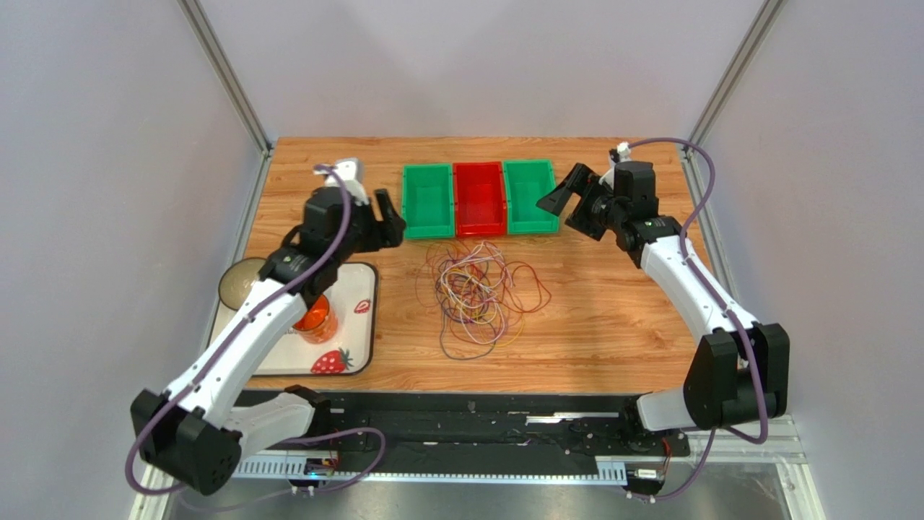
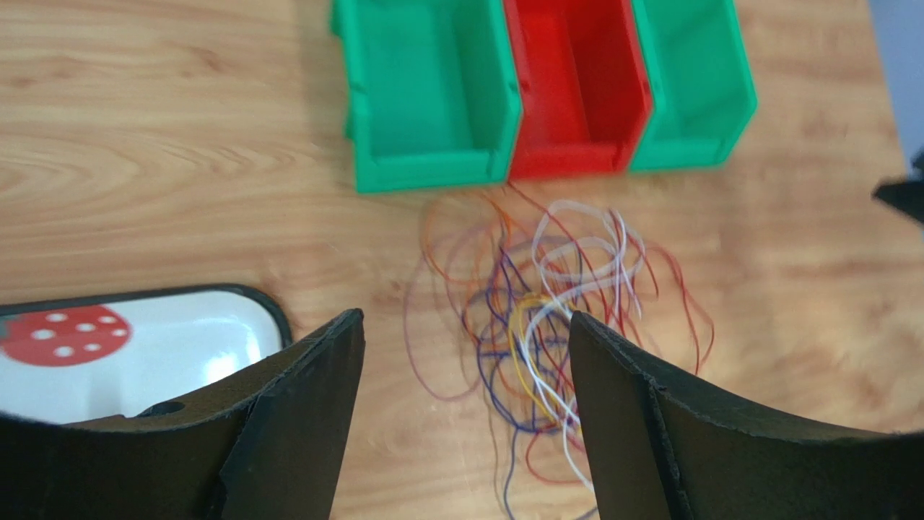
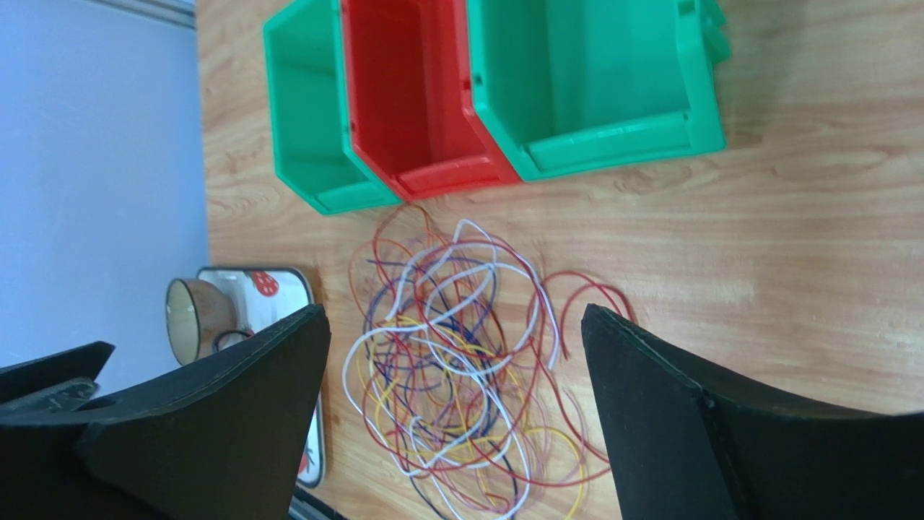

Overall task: Untangle the cables
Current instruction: Untie the cable.

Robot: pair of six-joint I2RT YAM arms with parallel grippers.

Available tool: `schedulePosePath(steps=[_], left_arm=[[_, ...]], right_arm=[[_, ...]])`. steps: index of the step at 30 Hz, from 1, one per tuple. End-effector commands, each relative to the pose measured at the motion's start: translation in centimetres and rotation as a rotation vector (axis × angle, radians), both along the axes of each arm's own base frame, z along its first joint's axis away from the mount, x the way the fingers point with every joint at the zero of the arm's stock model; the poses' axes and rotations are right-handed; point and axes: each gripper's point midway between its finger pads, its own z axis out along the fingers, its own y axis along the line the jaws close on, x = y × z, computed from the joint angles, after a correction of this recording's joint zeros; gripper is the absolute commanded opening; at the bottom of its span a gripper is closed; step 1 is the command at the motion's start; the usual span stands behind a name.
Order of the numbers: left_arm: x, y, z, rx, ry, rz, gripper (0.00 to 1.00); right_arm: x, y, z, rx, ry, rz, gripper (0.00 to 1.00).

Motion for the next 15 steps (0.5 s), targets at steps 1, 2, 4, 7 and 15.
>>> schedulePosePath(steps=[1,2,4,7,15], left_arm=[[-1.2,-3.9,-2.5,0.070,0.106,-0.183,0.77],[-0.9,-4.4,-2.7,0.064,0.107,-0.193,0.77],[-0.9,-6.2,-4.1,0.062,0.152,-0.256,0.73],[-0.6,-8.2,-5.8,0.086,0.204,-0.319,0.65],[0.0,-11.4,-9.9,0.145,0.331,-0.389,0.55]], right_arm=[[-0.8,0.3,-1.1,-0.051,0.051,0.068,0.91],[-1.0,0.3,-1.3,-0.066,0.059,0.077,0.91],[-1.3,0.2,-1.4,-0.090,0.069,0.095,0.91],[-1.6,0.1,-1.5,-0.088,0.070,0.095,0.90],[-1.8,0.4,-1.6,-0.070,0.061,0.107,0.89]])
